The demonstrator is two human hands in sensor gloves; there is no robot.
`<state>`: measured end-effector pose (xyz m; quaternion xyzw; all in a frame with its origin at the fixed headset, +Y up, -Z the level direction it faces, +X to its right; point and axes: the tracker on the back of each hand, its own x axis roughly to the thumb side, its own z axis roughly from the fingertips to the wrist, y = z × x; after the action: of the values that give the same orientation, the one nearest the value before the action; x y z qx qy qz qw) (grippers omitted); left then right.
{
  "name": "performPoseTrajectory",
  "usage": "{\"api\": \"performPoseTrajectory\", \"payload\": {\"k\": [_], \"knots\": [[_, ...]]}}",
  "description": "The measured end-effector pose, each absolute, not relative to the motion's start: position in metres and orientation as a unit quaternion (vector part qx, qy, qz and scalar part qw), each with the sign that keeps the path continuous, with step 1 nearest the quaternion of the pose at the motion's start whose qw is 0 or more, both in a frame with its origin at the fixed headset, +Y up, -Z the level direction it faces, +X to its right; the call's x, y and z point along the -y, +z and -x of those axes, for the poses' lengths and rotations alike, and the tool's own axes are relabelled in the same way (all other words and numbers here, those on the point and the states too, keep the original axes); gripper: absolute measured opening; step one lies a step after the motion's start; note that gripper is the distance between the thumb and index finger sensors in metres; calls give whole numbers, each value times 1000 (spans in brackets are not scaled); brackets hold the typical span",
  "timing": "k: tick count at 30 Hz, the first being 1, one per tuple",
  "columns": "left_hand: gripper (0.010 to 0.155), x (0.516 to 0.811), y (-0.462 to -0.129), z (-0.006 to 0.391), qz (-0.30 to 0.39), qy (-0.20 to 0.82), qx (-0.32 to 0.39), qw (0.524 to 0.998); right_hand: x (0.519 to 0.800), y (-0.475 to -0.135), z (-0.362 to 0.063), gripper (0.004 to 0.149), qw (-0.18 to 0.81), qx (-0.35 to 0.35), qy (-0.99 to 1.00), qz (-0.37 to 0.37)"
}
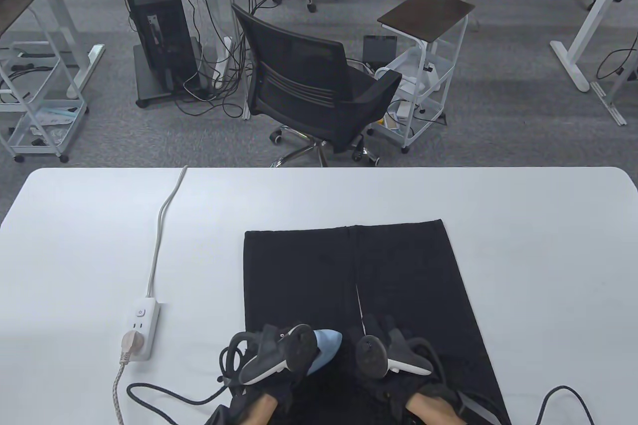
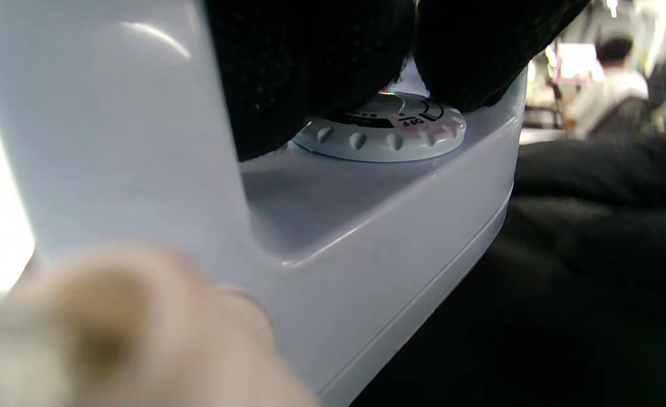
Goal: Iron trousers with electric iron on table
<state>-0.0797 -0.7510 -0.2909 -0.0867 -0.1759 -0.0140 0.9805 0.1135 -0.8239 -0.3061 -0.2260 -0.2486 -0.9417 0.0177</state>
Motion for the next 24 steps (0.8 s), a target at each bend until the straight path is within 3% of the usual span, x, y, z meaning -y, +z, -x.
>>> {"api": "performPoseTrajectory", "payload": {"k": [3,8,18,24], "knots": [[49,759,-295,64,112,-71,181,975,828,-308,-118,79,5,279,-936,216],[48,762,-325,64,128,-40,138,981,831,-307,-115,76,21,279,-935,218],[49,761,-453,74,137,-29,37,989,830,-309,-118,73,17,290,-932,215],[49,760,-502,90,140,-23,-11,990,830,-310,-120,71,15,294,-931,217]]}}
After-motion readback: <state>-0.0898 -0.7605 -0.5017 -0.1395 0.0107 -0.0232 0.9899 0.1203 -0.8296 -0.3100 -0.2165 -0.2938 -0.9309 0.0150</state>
